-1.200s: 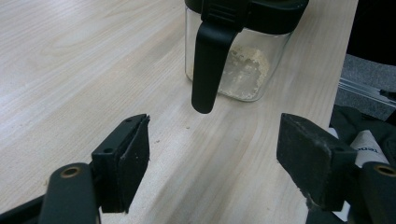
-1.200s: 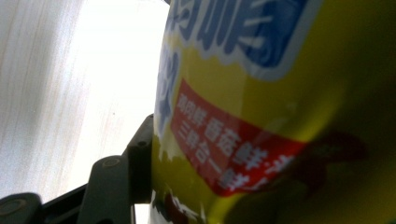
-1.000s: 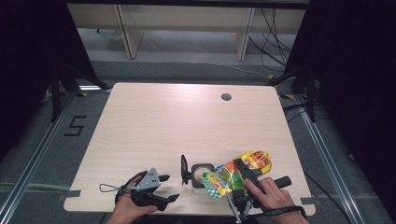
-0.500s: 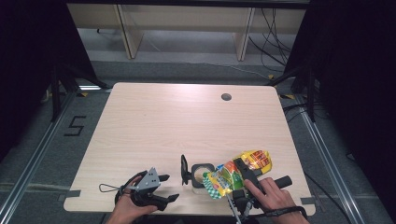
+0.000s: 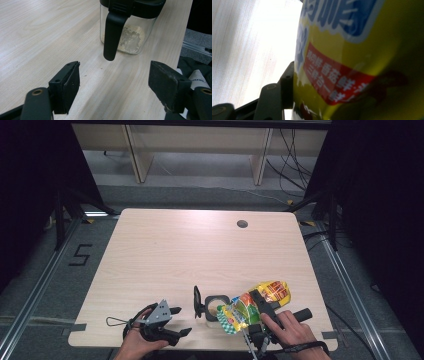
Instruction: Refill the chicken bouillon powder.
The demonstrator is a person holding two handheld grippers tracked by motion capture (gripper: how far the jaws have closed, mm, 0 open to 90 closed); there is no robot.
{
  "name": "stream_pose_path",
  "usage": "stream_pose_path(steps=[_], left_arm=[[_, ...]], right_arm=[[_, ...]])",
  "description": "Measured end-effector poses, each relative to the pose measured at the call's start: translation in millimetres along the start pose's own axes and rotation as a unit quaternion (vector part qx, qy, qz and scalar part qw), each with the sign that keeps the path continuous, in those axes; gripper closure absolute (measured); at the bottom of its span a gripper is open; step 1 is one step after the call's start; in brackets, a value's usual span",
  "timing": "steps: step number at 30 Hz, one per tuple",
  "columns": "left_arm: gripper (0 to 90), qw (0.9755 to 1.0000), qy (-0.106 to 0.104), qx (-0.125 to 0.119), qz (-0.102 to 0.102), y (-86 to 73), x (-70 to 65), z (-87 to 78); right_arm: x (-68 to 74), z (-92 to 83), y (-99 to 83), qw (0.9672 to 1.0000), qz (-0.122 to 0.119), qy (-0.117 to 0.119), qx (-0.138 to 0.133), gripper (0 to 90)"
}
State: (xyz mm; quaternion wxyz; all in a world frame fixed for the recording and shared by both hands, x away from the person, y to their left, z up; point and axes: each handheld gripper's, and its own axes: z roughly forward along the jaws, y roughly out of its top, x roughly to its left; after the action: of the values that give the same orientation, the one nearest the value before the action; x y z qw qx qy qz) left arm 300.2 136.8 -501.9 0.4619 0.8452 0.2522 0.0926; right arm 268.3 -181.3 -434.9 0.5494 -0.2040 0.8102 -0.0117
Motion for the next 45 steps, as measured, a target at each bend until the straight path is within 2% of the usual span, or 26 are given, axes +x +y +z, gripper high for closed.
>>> stream_pose_path(steps=[1,4,20,22,23,24,25,27,28,32,34,35,36,38,39,42,44,45], left_arm=[[25.1,1.0000,0.000,0.000,0.000,0.0,-0.1,0.1],[25.1,1.0000,0.000,0.000,0.000,0.0,0.0,0.0],[25.1,1.0000,0.002,-0.003,-0.004,0.0,-0.6,0.3],[25.1,0.9999,0.007,0.009,0.009,0.2,1.8,-1.1],[25.1,0.9999,0.007,0.009,0.009,0.2,1.8,-1.1],[25.1,1.0000,0.002,-0.002,-0.004,-0.1,-0.4,0.2],[25.1,1.0000,0.002,-0.002,-0.004,-0.1,-0.5,0.3],[25.1,1.0000,0.002,-0.002,-0.004,-0.1,-0.5,0.3],[25.1,1.0000,0.005,0.005,0.005,0.1,1.0,-0.6],[25.1,0.9999,0.006,0.010,0.009,0.2,1.8,-1.1],[25.1,0.9999,0.005,0.009,0.009,0.1,1.9,-1.0],[25.1,1.0000,0.002,-0.002,-0.004,-0.1,-0.4,0.1],[25.1,0.9999,0.007,0.010,0.010,0.2,2.0,-1.4],[25.1,0.9999,0.007,0.010,0.010,0.2,1.9,-1.4],[25.1,1.0000,0.002,0.002,0.002,0.0,0.9,-0.7],[25.1,1.0000,0.004,-0.005,0.000,-0.4,0.9,0.2],[25.1,1.0000,0.002,-0.007,-0.003,-0.4,0.7,0.2],[25.1,1.0000,0.002,-0.007,-0.003,-0.4,0.7,0.2]], right_arm=[[2.8,0.4,0.2,0.9998,0.018,-0.002,0.001,42.7],[0.8,1.1,-0.1,1.0000,-0.005,-0.005,-0.004,42.6],[1.0,1.1,-0.4,0.9998,-0.010,-0.015,-0.008,42.7],[1.0,1.1,-0.6,0.9998,-0.010,-0.015,-0.008,42.7],[1.0,0.3,-0.4,0.9999,-0.008,-0.008,-0.002,42.7],[1.7,-0.6,-0.4,1.0000,-0.004,-0.006,0.004,42.7],[1.4,-0.3,-0.2,1.0000,-0.004,-0.004,0.001,42.7],[0.9,0.5,-0.3,0.9999,-0.010,-0.010,-0.005,42.7],[0.6,1.2,-0.3,0.9996,-0.016,-0.018,-0.011,42.7],[0.1,0.4,0.0,0.9997,-0.019,-0.011,-0.008,42.7],[0.9,-0.5,0.2,0.9999,-0.011,-0.008,-0.003,42.7],[0.1,0.4,0.0,0.9997,-0.017,-0.013,-0.008,42.8],[-0.1,0.4,-0.3,0.9997,-0.021,-0.014,-0.009,42.8],[0.7,0.2,-0.2,0.9998,-0.018,-0.011,-0.006,42.7],[-0.7,0.0,-0.6,0.9995,-0.029,-0.011,-0.005,42.8],[1.2,0.4,-0.2,0.9998,-0.016,-0.013,-0.008,42.7],[2.3,-0.7,0.7,1.0000,0.001,-0.006,-0.005,42.7],[0.9,-0.4,0.1,0.9999,-0.012,-0.006,-0.009,42.7]])
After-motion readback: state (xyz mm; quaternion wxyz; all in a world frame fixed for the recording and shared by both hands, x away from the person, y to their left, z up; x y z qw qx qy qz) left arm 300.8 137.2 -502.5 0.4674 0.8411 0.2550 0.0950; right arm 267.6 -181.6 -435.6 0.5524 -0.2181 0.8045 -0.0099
